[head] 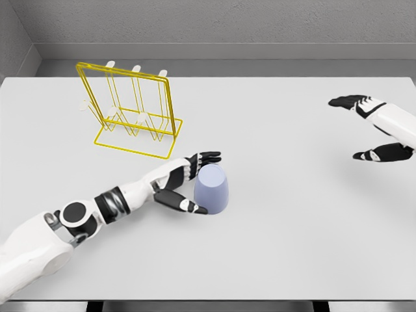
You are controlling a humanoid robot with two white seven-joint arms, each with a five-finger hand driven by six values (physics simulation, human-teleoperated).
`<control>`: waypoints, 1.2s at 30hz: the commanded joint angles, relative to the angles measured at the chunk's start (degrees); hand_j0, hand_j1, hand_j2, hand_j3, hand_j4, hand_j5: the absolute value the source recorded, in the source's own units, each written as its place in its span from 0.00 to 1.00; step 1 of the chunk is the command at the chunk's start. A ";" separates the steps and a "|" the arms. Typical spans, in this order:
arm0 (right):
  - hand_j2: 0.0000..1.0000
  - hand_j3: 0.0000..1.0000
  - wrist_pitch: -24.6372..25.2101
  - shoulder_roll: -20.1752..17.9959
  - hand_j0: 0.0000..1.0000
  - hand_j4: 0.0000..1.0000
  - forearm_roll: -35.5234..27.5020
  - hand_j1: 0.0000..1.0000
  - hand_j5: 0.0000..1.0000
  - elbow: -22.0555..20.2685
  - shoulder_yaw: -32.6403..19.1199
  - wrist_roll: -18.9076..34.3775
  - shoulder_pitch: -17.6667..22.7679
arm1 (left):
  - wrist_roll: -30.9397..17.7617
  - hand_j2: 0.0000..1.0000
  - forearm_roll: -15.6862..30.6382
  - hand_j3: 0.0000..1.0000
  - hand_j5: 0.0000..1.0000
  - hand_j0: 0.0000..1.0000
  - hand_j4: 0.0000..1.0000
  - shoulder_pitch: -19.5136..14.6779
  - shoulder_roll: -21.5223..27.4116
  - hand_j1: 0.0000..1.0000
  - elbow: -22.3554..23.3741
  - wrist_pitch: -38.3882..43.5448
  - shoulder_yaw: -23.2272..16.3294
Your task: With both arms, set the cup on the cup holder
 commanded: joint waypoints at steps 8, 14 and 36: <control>1.00 1.00 0.14 0.23 1.00 1.00 -2.57 1.00 1.00 -0.07 -4.44 0.08 1.67 | 0.02 1.00 0.05 1.00 1.00 1.00 1.00 0.00 -1.36 1.00 0.36 1.40 -0.07; 1.00 1.00 0.14 0.32 1.00 1.00 -2.66 1.00 1.00 -0.33 -4.53 0.17 2.02 | 0.11 0.98 0.05 0.98 0.98 0.98 0.98 0.00 -1.71 0.98 0.45 1.75 0.02; 1.00 1.00 0.14 1.20 1.00 1.00 -2.40 1.00 1.00 -5.17 -5.15 0.17 2.11 | 0.28 0.62 0.84 0.62 0.62 0.62 0.62 -0.09 -0.83 0.62 -3.68 1.05 1.69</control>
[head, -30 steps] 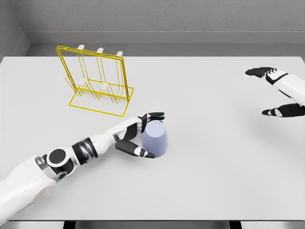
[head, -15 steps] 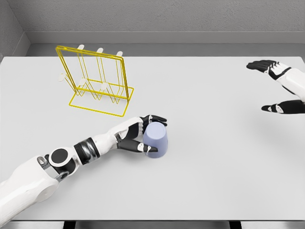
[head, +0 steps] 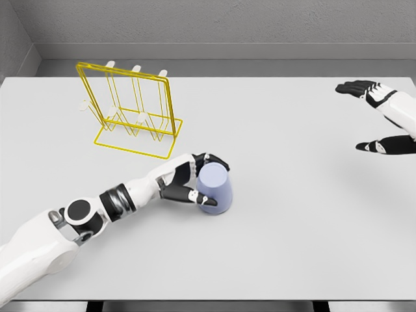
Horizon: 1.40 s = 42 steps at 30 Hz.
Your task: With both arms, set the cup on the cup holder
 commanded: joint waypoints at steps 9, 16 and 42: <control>1.00 1.00 0.14 0.21 1.00 1.00 -0.52 1.00 1.00 -0.25 -0.01 -0.07 0.00 | -0.08 0.63 1.39 0.63 0.63 0.63 0.63 0.00 3.05 0.63 -5.03 -0.02 3.70; 1.00 1.00 0.14 0.30 1.00 1.00 -0.52 1.00 1.00 -0.34 -0.01 -0.07 0.00 | 0.01 0.63 1.92 0.63 0.63 0.63 0.63 -0.09 5.34 0.63 -7.05 -0.02 5.38; 1.00 1.00 0.14 0.30 1.00 1.00 -0.52 1.00 1.00 -0.16 -0.01 -0.07 0.18 | 0.01 0.63 3.76 0.63 0.63 0.63 0.63 -2.20 10.96 0.63 -9.42 -0.02 12.67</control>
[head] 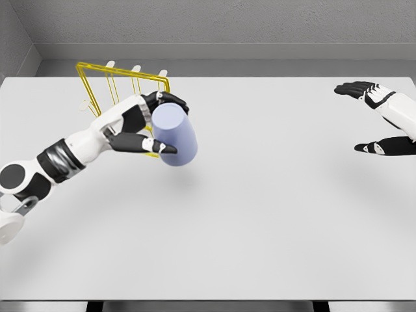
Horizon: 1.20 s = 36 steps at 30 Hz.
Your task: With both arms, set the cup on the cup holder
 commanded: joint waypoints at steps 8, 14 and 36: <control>1.00 1.00 0.13 -0.06 1.00 1.00 -0.44 1.00 1.00 0.06 -0.01 -0.06 0.00 | 0.01 0.63 1.80 0.63 0.63 0.63 0.63 -0.44 2.28 0.63 0.48 -0.08 1.83; 1.00 1.00 0.13 -0.06 1.00 1.00 -0.44 1.00 1.00 -0.03 -0.01 -0.06 0.00 | 0.01 0.63 2.24 0.63 0.63 0.63 0.63 -1.58 2.72 0.63 0.39 -0.08 2.27; 1.00 1.00 0.13 0.03 1.00 1.00 -0.44 1.00 1.00 0.15 -0.01 0.03 -0.09 | 0.01 0.63 3.82 0.63 0.63 0.63 0.63 -2.99 3.86 0.63 5.14 0.01 4.29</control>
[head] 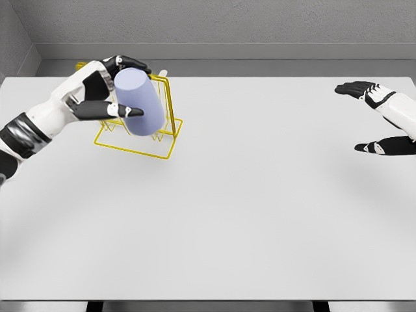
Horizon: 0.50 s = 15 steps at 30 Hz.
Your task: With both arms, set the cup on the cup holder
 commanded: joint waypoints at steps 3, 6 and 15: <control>1.00 1.00 0.13 -0.05 1.00 1.00 -0.46 1.00 1.00 -0.01 -0.01 0.00 0.00 | 0.01 0.63 0.47 0.63 0.63 0.63 0.63 -0.09 0.13 0.63 0.72 0.03 0.10; 1.00 1.00 0.13 -0.05 1.00 1.00 -0.46 1.00 1.00 -0.09 -0.01 -0.08 0.00 | 0.01 0.63 0.47 0.63 0.63 0.63 0.63 -0.44 0.04 0.63 1.51 0.03 0.10; 1.00 1.00 0.13 -0.05 1.00 1.00 -0.46 1.00 1.00 -0.01 -0.01 -0.08 0.00 | 0.01 0.63 0.39 0.63 0.63 0.63 0.63 -0.70 -0.40 0.63 2.39 0.03 0.01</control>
